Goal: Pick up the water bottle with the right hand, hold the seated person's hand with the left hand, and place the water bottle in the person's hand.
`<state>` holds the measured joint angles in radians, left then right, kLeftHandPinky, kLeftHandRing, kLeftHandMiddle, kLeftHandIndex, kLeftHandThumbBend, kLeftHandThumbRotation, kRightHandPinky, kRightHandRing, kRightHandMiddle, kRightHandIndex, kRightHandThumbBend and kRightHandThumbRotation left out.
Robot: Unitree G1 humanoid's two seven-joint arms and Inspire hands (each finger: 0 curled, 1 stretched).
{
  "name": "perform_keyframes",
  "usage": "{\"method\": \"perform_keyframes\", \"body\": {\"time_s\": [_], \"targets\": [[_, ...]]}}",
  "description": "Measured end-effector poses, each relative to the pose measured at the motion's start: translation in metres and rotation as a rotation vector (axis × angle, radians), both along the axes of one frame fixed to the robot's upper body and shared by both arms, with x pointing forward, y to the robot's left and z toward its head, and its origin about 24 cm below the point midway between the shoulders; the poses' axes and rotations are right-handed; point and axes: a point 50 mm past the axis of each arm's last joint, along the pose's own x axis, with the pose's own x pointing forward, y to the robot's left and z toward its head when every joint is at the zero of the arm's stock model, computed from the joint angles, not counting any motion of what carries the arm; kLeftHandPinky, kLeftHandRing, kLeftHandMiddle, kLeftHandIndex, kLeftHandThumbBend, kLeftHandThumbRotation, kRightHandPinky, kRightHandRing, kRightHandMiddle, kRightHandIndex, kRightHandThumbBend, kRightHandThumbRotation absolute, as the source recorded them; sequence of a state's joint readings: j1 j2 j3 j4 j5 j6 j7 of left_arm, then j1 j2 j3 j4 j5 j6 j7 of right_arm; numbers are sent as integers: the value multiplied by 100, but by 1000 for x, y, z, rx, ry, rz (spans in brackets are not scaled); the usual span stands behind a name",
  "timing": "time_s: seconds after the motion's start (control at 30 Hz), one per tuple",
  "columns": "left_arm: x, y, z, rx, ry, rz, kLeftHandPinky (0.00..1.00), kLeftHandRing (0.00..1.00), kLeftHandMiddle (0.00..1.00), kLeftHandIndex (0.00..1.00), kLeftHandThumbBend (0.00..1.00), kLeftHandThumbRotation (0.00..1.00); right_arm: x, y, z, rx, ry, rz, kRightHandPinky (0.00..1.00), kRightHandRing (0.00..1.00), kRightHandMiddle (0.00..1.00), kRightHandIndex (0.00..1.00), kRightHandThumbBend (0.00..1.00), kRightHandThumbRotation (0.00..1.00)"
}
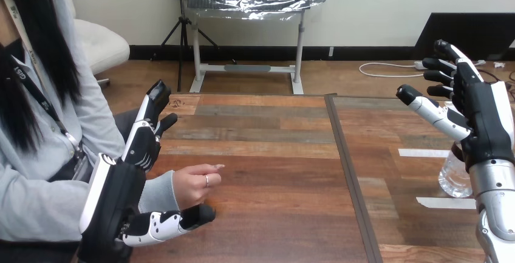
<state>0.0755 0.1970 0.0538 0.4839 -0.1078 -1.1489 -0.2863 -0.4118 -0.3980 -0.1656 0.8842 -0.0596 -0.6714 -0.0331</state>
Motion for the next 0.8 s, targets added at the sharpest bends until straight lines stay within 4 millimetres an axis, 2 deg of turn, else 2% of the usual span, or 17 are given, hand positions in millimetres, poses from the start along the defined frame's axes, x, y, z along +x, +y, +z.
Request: {"method": "perform_keyframes", "body": {"time_s": [0.8], "targets": [[0, 1, -3, -1, 15, 3, 94, 100, 100, 100, 100, 55, 0, -1, -1, 8, 6, -5, 73, 81, 82, 89, 100, 51]]}}
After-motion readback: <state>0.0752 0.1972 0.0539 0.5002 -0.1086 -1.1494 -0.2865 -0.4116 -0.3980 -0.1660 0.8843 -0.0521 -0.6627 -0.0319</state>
